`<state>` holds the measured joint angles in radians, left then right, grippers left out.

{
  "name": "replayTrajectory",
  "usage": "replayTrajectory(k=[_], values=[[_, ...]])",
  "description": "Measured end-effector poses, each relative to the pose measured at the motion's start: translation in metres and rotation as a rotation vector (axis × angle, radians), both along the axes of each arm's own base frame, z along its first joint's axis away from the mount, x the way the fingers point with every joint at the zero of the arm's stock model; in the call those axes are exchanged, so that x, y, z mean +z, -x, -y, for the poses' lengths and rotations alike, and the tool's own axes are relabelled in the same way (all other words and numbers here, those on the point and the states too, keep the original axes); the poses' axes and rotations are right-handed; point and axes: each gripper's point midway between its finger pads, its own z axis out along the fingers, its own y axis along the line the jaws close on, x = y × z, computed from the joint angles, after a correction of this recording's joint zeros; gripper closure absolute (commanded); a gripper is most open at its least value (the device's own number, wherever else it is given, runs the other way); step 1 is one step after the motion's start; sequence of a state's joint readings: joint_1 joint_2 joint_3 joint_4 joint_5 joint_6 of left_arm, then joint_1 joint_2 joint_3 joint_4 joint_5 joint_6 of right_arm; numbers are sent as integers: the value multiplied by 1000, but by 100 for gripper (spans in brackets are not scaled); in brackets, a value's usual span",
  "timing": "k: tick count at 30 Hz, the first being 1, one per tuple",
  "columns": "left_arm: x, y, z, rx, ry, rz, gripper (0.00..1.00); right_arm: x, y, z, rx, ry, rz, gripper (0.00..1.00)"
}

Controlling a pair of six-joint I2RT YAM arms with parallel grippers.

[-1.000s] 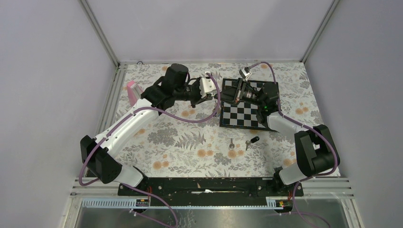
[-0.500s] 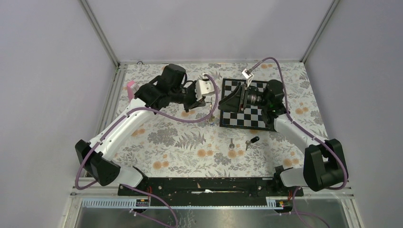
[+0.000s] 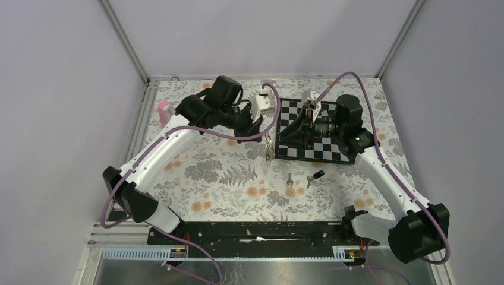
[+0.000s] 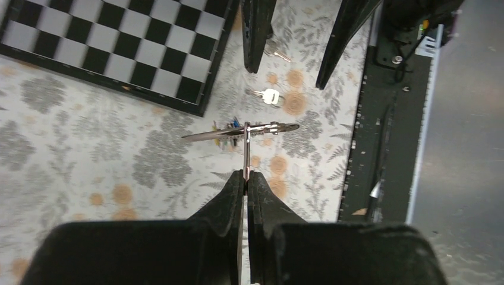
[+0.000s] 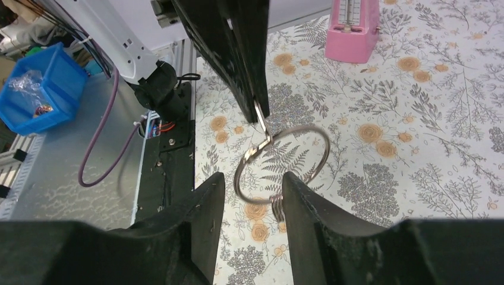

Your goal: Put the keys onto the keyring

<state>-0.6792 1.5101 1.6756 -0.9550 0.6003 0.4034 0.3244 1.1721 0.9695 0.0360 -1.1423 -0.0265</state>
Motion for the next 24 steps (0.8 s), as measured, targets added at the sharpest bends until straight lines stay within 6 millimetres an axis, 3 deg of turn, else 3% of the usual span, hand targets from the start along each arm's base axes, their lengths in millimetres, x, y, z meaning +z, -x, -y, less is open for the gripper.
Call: replayTrajectory(k=[5, 15, 24], values=[[-13, 12, 8, 9, -19, -118, 100, 0, 6, -6, 32, -1, 24, 54], [-11, 24, 16, 11, 15, -206, 100, -18, 19, -17, 81, -33, -44, 58], [-17, 27, 18, 6, 12, -226, 100, -15, 17, -21, 76, -73, -83, 67]])
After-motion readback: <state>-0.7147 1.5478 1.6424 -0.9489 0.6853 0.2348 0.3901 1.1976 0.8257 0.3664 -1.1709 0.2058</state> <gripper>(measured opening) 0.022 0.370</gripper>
